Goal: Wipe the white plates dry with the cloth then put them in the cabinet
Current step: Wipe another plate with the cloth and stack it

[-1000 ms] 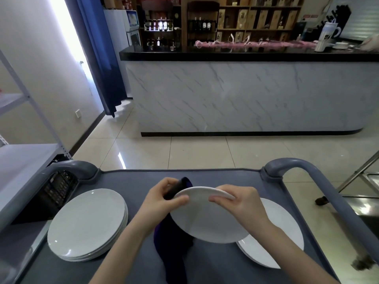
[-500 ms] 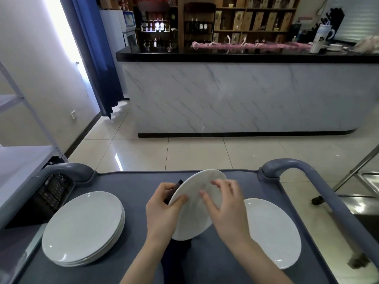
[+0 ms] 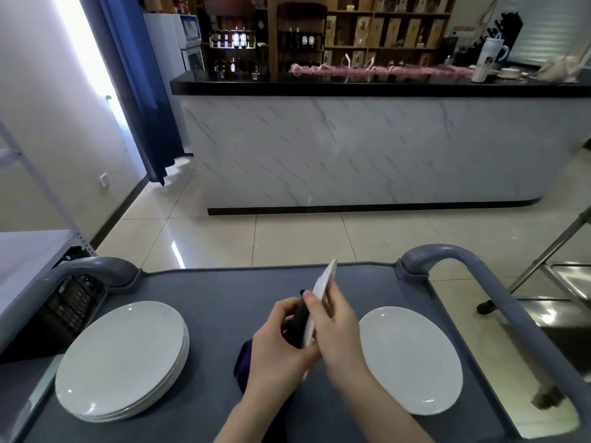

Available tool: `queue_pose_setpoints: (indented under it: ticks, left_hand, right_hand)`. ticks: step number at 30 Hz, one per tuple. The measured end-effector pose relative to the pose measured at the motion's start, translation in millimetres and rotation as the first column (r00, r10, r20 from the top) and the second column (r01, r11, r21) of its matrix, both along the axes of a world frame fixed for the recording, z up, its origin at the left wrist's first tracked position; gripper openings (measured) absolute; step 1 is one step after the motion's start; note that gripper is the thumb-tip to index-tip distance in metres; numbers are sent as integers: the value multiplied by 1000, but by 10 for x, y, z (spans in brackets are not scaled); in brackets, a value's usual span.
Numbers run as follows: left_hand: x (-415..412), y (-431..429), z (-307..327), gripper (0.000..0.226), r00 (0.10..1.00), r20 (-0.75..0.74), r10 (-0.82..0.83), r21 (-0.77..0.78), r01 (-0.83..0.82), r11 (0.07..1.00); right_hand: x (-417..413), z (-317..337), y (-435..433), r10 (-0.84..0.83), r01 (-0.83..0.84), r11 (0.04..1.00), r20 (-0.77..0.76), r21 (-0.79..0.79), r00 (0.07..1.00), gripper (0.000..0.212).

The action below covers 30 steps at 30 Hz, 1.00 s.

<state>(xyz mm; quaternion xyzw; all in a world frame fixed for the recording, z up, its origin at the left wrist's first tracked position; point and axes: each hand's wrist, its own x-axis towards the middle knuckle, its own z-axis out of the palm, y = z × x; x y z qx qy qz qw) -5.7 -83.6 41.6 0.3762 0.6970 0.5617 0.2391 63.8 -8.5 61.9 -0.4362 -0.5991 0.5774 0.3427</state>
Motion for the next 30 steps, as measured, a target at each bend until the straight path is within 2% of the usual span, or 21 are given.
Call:
queue_pose_setpoints:
  ticks: [1,4,7,10,13,16,21,25,30]
  left_hand:
    - [-24,-12,2,55,998,1,-63,-10,63,998]
    - [-118,-61,18,46,956,56,-290,-22,291,956]
    - [-196,-43,14,36,950,33,-311,-28,311,950]
    - [-214,68,18,54,914,-223,-339,-74,331,941]
    - [-198,189,-7,60,775,-483,-407,-175,370,912]
    - [-163,250,-8,56,712,-586,-387,-205,332,921]
    - [-47,310,9,54,621,-723,-301,-128,308,943]
    - [-26,373,4,54,654,-681,-330,-118,347,930]
    - [-187,586,-30,49,865,-408,-291,-134,259,957]
  right_hand:
    - [28,4,44,-17,14,998,-56,-56,998,12]
    - [150,52,155,-15,-9,986,-148,-166,989,24]
    - [239,77,222,33,-60,987,-179,-150,983,29]
    - [284,104,254,43,-87,982,-250,-166,967,29]
    - [327,175,269,30,-91,978,-304,-189,952,30]
    - [380,215,289,28,-79,984,-298,-159,954,32]
    - [415,236,306,17,-66,985,-288,-161,957,36]
    - [417,209,279,8,-68,976,-277,-206,961,35]
    - [481,130,194,37,-98,970,-267,-221,963,32]
